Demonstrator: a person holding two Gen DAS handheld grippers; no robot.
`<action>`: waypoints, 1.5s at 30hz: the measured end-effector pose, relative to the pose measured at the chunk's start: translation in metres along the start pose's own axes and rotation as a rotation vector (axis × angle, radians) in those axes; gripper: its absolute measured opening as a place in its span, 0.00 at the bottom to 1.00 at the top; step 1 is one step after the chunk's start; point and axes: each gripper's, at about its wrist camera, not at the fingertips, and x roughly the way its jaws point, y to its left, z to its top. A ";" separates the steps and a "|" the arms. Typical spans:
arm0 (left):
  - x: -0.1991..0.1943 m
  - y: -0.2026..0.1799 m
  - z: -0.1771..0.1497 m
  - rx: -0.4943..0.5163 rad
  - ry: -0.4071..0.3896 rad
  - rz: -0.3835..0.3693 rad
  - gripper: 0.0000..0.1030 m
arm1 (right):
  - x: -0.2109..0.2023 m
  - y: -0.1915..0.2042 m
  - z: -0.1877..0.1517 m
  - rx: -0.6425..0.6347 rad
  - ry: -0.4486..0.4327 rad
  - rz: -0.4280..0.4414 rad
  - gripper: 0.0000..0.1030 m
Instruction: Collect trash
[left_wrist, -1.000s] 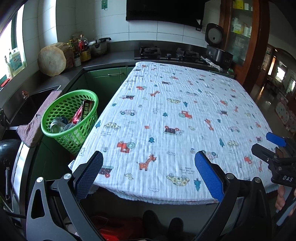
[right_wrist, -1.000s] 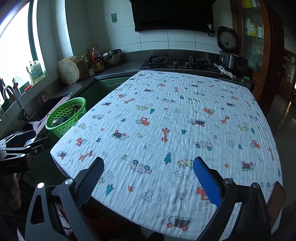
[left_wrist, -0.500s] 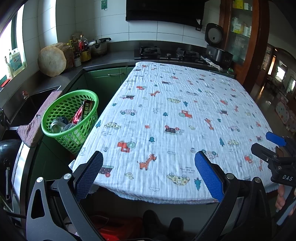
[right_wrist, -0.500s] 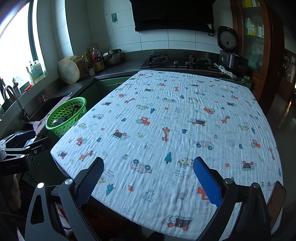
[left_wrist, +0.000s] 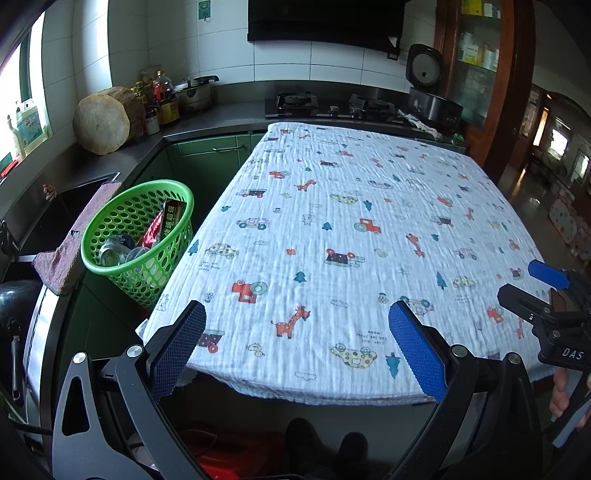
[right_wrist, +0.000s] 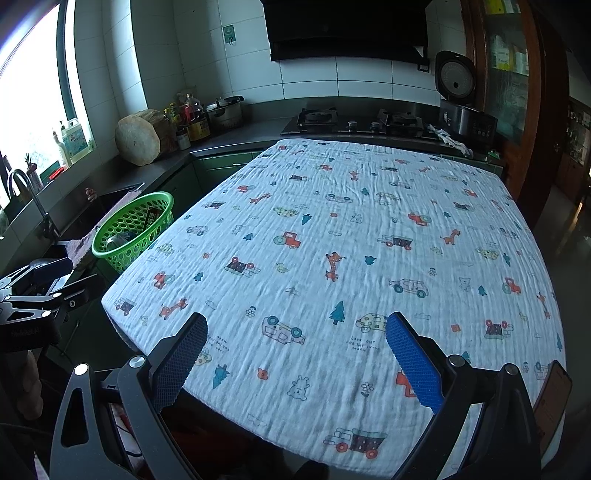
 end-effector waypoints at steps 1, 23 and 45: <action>0.000 0.000 0.000 0.001 0.001 -0.001 0.95 | 0.000 0.001 0.000 0.000 0.001 0.000 0.91; 0.000 -0.002 0.000 0.007 -0.015 -0.002 0.95 | 0.001 0.002 -0.001 0.001 -0.003 0.012 0.91; -0.025 -0.018 0.001 0.047 -0.129 0.006 0.95 | -0.008 -0.002 0.001 0.010 -0.035 0.017 0.91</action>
